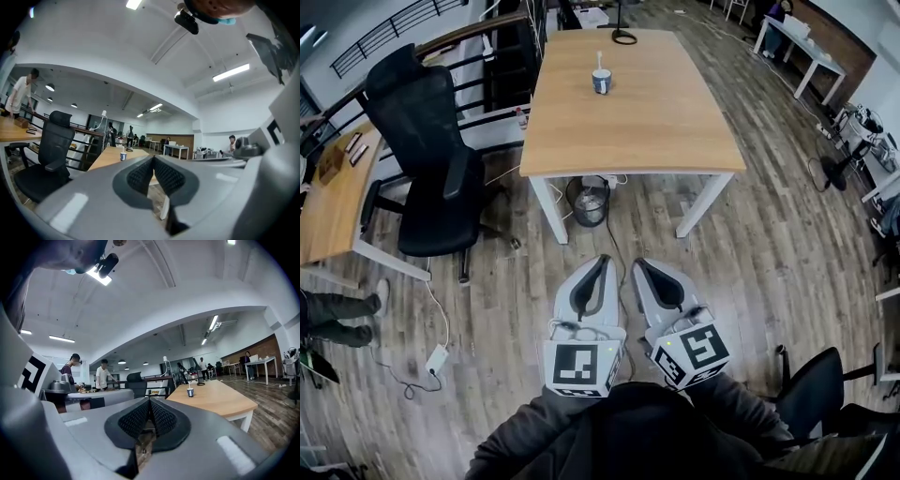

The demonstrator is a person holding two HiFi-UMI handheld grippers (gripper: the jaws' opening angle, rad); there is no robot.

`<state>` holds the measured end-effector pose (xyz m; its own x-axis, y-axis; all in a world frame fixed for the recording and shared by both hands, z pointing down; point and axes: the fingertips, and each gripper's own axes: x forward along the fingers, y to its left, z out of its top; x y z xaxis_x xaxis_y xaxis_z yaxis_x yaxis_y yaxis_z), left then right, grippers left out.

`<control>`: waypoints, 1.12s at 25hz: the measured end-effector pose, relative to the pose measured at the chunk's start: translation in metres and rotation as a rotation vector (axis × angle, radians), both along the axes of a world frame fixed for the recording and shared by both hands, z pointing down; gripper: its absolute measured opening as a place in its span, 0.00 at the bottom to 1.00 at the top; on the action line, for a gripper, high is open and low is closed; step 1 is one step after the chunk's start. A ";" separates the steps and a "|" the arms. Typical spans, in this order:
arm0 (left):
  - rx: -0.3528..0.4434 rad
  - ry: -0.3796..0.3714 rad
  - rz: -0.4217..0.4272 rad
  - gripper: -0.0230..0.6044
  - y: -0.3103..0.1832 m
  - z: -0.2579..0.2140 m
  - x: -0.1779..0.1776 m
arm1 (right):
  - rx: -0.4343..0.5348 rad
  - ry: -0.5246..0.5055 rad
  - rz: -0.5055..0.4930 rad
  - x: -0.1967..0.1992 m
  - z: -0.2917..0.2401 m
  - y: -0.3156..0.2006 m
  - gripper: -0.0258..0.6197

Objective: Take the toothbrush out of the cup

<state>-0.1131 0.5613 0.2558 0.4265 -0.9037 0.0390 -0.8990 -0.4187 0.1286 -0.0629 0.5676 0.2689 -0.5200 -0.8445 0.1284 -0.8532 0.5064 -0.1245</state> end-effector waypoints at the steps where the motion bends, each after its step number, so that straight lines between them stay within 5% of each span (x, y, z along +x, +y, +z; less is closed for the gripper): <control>1: -0.002 0.003 0.000 0.05 -0.004 0.001 -0.002 | 0.004 0.005 -0.003 -0.003 0.000 -0.003 0.04; 12: -0.029 0.003 0.058 0.05 -0.056 0.009 0.036 | 0.018 0.016 0.046 0.032 -0.005 -0.051 0.04; 28: -0.060 -0.101 -0.004 0.05 -0.194 0.014 0.125 | -0.015 -0.066 -0.022 0.118 0.009 -0.195 0.04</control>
